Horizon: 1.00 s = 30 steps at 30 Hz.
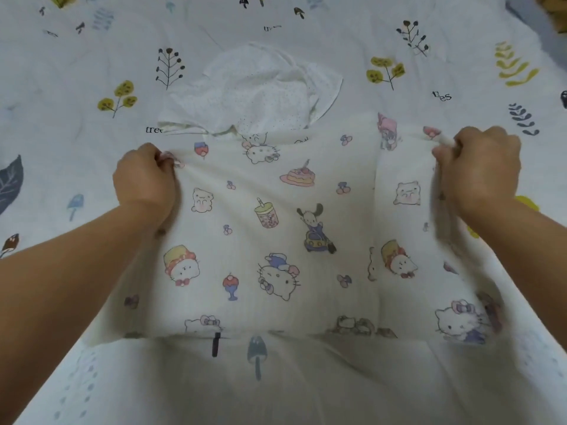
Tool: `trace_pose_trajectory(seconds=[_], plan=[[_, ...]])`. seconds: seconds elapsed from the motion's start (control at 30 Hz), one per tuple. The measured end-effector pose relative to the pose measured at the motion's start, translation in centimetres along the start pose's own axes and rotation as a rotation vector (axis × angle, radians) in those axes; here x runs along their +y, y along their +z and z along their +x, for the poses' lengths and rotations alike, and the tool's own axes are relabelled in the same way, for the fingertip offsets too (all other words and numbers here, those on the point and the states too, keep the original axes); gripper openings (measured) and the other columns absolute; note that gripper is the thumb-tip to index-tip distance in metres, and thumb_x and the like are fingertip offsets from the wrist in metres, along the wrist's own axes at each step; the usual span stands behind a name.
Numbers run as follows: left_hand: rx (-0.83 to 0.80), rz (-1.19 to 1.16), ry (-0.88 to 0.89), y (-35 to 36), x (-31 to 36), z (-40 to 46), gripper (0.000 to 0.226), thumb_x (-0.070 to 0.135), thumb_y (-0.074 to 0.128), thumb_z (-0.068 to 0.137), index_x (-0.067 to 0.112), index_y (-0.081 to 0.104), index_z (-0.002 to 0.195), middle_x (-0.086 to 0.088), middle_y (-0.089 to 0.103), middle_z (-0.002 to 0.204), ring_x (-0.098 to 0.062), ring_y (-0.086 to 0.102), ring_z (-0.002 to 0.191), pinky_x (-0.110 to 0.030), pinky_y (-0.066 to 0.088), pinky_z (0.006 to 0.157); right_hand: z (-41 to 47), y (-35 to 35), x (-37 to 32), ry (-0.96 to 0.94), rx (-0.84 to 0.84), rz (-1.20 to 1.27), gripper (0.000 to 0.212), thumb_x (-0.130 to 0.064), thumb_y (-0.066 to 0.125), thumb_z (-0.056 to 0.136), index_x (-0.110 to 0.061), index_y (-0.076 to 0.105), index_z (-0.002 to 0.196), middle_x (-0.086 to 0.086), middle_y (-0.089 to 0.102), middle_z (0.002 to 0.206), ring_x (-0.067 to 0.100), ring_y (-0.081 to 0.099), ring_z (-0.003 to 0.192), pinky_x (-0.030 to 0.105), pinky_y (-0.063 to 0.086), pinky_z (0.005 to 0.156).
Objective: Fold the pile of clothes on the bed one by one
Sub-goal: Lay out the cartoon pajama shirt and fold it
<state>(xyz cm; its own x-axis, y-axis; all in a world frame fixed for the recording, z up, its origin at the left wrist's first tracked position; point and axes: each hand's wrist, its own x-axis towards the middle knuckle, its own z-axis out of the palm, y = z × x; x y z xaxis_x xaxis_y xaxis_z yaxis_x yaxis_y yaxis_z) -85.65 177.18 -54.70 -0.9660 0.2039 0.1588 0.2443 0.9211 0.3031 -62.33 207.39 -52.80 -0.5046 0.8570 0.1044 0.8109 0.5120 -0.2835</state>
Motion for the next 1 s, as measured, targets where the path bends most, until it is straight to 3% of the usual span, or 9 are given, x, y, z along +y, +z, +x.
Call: trace_pose_trajectory(seconds=[0.07,0.13,0.2,0.3,0.37,0.6,0.77,0.93,1.0], plan=[[-0.050,-0.061,-0.072,0.1,1.0,0.1,0.032,0.018,0.044,0.095,0.002,0.050,0.121,-0.025,0.050,0.125,-0.042,0.050,0.108,-0.042,0.037,0.090,0.2,0.6,-0.8,0.088,-0.056,-0.004,0.045,-0.027,0.050,0.094,-0.005,0.042,0.133,0.025,0.034,0.135,0.038,0.029,0.127,0.047,0.030,0.099],[-0.072,-0.145,-0.075,0.0,2.5,-1.4,0.050,0.023,0.044,0.095,0.006,0.030,0.141,-0.019,0.026,0.147,-0.040,0.043,0.122,-0.045,0.032,0.102,-1.2,0.7,-2.1,0.086,-0.051,0.013,0.060,-0.028,0.048,0.095,-0.011,0.022,0.146,0.022,0.016,0.150,0.035,0.016,0.139,0.049,0.021,0.108],[-0.077,-0.126,0.097,0.1,3.6,-4.3,0.063,0.037,0.039,0.095,0.012,0.015,0.148,-0.013,0.005,0.156,-0.035,0.022,0.139,-0.051,0.017,0.112,-4.2,1.1,-3.6,-0.039,-0.039,-0.001,0.068,-0.036,0.042,0.096,-0.015,0.008,0.150,0.020,0.001,0.156,0.034,0.002,0.144,0.053,0.011,0.112],[-0.267,0.145,0.399,2.2,2.3,-8.2,0.069,0.060,0.015,0.090,0.029,0.001,0.149,-0.007,-0.004,0.158,-0.037,-0.003,0.143,-0.062,0.002,0.109,-8.1,3.6,-3.8,-0.191,-0.263,-0.134,0.073,-0.055,0.023,0.093,-0.022,-0.009,0.150,0.010,-0.014,0.157,0.033,-0.012,0.144,0.062,0.002,0.110],[-0.400,0.257,0.379,4.1,0.8,-8.2,0.067,0.067,0.004,0.087,0.039,-0.010,0.146,-0.003,-0.007,0.158,-0.039,-0.007,0.142,-0.065,0.003,0.107,-8.0,5.8,-2.3,-0.191,-0.403,-0.207,0.074,-0.064,0.012,0.088,-0.030,-0.014,0.148,0.001,-0.019,0.157,0.029,-0.017,0.143,0.067,0.000,0.108],[-0.487,0.336,0.228,6.2,0.7,-6.0,0.061,0.061,0.007,0.091,0.043,-0.021,0.141,-0.002,-0.020,0.156,-0.035,-0.016,0.142,-0.058,-0.003,0.112,-4.9,7.1,-0.7,-0.133,-0.472,-0.228,0.072,-0.069,0.008,0.087,-0.035,-0.012,0.147,-0.011,-0.018,0.156,0.023,-0.018,0.144,0.068,-0.003,0.106],[-0.608,0.412,0.216,4.9,1.7,-5.2,0.064,0.062,0.009,0.091,0.039,-0.022,0.142,-0.005,-0.021,0.155,-0.037,-0.012,0.142,-0.056,-0.001,0.113,-4.2,5.1,-1.2,-0.176,-0.586,-0.189,0.069,-0.060,0.022,0.093,-0.030,-0.006,0.149,-0.007,-0.013,0.158,0.027,-0.013,0.144,0.063,0.001,0.110],[-0.438,0.253,0.301,1.2,2.5,-7.3,0.063,0.034,0.041,0.094,0.016,0.013,0.148,-0.013,0.011,0.156,-0.037,0.012,0.142,-0.058,0.010,0.111,-7.1,0.9,-0.1,-0.267,-0.443,0.006,0.056,-0.033,0.042,0.094,-0.012,0.028,0.143,0.015,0.028,0.147,0.029,0.024,0.135,0.048,0.027,0.108],[-0.393,0.187,0.304,-0.5,2.0,-9.1,0.060,0.024,0.046,0.091,0.011,0.024,0.145,-0.014,0.020,0.153,-0.034,0.020,0.140,-0.057,0.011,0.111,-9.7,-0.9,0.9,-0.260,-0.411,0.054,0.054,-0.030,0.044,0.095,-0.012,0.030,0.144,0.014,0.028,0.148,0.029,0.024,0.137,0.041,0.025,0.108]])
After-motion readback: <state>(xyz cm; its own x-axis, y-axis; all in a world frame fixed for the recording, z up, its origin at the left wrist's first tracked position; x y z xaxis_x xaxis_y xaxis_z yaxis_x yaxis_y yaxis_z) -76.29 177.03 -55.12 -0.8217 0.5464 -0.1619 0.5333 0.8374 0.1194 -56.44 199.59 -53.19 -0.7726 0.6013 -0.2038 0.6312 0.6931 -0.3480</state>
